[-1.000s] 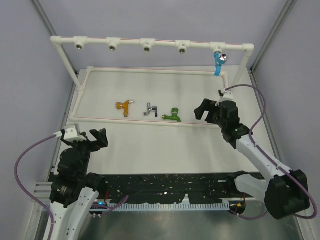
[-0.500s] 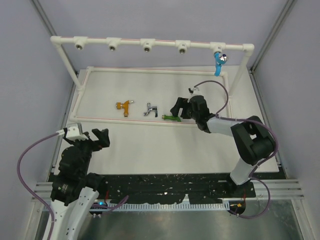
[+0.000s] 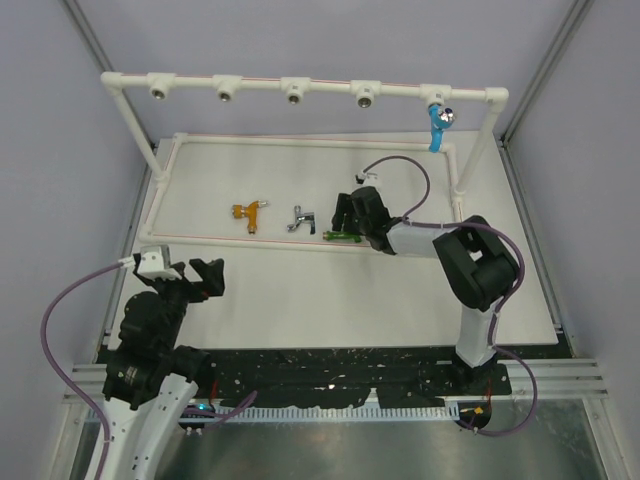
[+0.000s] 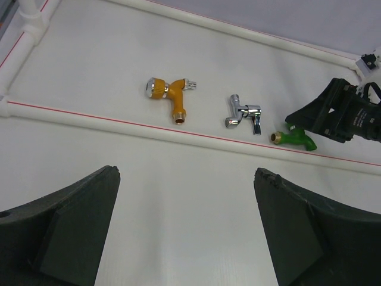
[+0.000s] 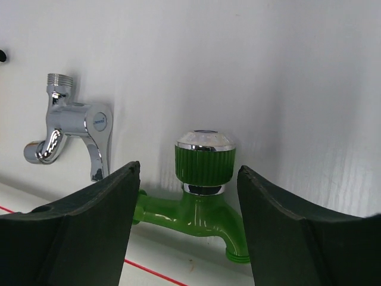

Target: Install the water faucets

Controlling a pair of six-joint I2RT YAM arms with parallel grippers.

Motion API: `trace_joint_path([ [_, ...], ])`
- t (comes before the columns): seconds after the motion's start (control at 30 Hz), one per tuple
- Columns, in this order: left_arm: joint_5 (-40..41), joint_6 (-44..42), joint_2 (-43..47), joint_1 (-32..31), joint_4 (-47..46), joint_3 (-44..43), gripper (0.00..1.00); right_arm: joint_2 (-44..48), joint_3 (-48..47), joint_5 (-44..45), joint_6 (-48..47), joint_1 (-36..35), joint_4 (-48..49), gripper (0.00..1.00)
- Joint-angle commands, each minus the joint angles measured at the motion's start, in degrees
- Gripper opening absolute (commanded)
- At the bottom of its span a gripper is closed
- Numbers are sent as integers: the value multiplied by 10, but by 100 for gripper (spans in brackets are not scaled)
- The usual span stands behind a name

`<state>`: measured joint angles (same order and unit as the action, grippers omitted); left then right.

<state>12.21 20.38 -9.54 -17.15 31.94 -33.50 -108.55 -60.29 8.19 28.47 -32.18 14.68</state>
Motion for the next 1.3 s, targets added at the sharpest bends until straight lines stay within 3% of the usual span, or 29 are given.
trace_joint_path([
  [0.0, -25, -8, -9, -1, -35, 2, 100, -8, -31, 73, 14, -14, -59, 71],
  [0.13, -35, -10, -12, -1, -37, 4, 100, -23, -42, 83, 9, -19, -76, 65],
  [0.27, -67, -10, -31, -2, -43, 5, 100, -25, -47, 69, -5, -18, -67, 53],
  [0.37, -89, 4, -59, -1, -36, -4, 100, -18, -45, 62, -20, -19, -59, 37],
  [0.53, -154, 33, -133, -1, -14, -40, 100, 47, -11, 45, -58, -20, -31, 20],
  [0.67, -228, 62, -194, -1, -42, -56, 100, 126, 42, 31, -78, -29, -10, 13],
  [0.9, -400, 152, -331, -12, -169, -68, 100, 282, 124, 17, -104, -86, 14, 11],
  [1.27, -448, 160, -460, -97, -256, -116, 100, 461, 244, -7, -87, -182, 82, 10],
])
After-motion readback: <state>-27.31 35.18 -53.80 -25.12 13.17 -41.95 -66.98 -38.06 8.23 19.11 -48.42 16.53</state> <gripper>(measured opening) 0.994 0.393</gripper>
